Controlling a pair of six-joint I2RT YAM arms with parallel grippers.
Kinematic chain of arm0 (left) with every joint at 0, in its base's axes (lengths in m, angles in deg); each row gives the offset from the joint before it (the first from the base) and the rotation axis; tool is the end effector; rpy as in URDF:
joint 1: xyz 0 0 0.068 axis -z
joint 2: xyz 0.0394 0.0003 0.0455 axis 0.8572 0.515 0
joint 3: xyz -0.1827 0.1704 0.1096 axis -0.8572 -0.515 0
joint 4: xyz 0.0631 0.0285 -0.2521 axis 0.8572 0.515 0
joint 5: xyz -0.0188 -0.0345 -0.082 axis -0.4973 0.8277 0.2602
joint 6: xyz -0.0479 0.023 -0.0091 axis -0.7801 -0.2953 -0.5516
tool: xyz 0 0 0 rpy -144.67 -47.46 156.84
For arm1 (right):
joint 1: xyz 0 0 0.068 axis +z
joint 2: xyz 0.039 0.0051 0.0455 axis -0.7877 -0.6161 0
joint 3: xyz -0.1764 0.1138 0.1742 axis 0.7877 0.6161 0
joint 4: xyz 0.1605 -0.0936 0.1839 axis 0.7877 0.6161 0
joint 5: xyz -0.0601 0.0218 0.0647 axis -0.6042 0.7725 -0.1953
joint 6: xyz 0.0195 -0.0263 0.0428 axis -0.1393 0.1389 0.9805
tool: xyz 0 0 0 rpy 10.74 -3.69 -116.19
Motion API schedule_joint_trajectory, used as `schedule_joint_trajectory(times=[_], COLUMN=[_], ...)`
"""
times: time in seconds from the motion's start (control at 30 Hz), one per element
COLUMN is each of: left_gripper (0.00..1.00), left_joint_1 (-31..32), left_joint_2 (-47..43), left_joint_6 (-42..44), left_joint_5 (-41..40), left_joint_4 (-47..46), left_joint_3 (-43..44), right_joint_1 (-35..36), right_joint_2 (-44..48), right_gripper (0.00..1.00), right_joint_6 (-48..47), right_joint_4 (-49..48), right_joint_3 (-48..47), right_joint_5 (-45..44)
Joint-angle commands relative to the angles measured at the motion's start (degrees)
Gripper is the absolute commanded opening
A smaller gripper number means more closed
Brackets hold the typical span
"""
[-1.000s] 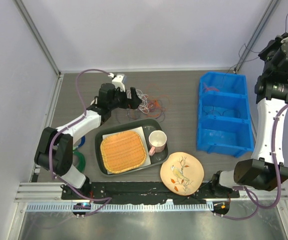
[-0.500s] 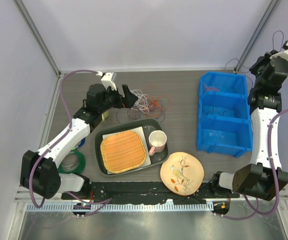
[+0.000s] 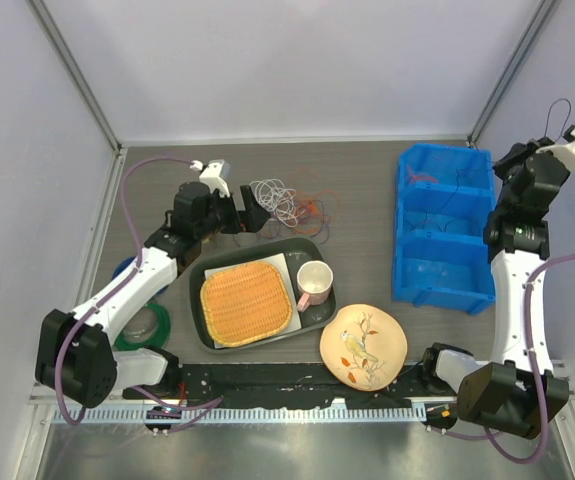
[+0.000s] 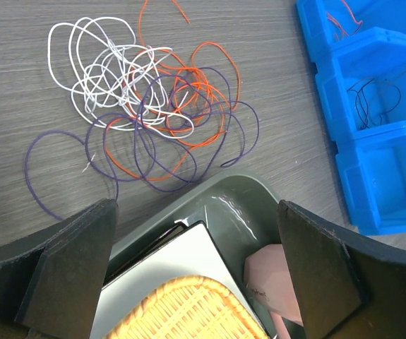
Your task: Untangle the cables
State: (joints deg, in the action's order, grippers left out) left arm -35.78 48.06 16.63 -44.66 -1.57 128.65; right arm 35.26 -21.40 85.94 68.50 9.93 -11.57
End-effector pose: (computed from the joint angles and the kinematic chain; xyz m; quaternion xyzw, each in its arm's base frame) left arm 0.2653 -0.1209 0.2897 0.0214 0.8313 -0.3035 0.4652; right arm 0.2378 -0.0798 0.4182 0.3058 0.6280 -0.0463 0.7142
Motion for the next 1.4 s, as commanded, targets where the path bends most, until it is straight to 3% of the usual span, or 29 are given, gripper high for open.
schedule_joint_trajectory(times=[0.0, 0.6, 0.7, 0.93, 0.97, 1.13, 1.2, 1.27, 1.37], left_gripper=[1.00, 1.00, 1.00, 1.00, 1.00, 1.00, 1.00, 1.00, 1.00], left_joint_1=[-0.11, -0.11, -0.11, -0.11, -0.02, -0.02, -0.02, -0.02, -0.02], left_joint_2=[-2.63, -4.04, -4.04, -3.61, -3.43, -1.41, -0.79, -0.18, -0.09], left_joint_6=[-0.44, -0.53, -0.44, -0.09, -0.09, -0.61, -0.70, -0.71, -0.88], left_joint_5=[-0.39, -2.59, -2.77, -3.30, -3.30, -3.29, -3.30, -3.38, -4.00], left_joint_4=[-0.01, -0.18, 0.44, 0.53, 0.70, 1.23, 1.58, 2.45, 2.99], left_joint_3=[-1.08, -3.19, -3.01, -3.01, -2.93, -2.14, -1.70, -1.26, -0.82], right_joint_1=[-0.17, 0.01, 0.71, 5.37, 6.07, 16.34, 20.73, 26.01, 33.48], right_joint_2=[1.17, -4.53, -7.35, -7.01, -5.43, -4.18, -5.93, -7.78, -14.62], right_gripper=[0.01, 0.04, 0.13, 0.64, 0.68, 0.77, 0.78, 0.80, 0.81], right_joint_6=[3.29, 6.37, 5.32, 2.33, 1.37, -10.39, -16.36, -19.20, -22.89], right_joint_4=[-3.90, -1.88, -1.53, 1.11, 1.11, 2.69, 3.31, 2.52, 1.99], right_joint_3=[5.35, 17.41, 16.17, 13.62, 13.45, 8.28, 6.60, 4.93, 1.42], right_joint_5=[-3.48, -6.56, -5.77, -11.65, -12.18, -10.00, -3.96, 7.90, 12.16])
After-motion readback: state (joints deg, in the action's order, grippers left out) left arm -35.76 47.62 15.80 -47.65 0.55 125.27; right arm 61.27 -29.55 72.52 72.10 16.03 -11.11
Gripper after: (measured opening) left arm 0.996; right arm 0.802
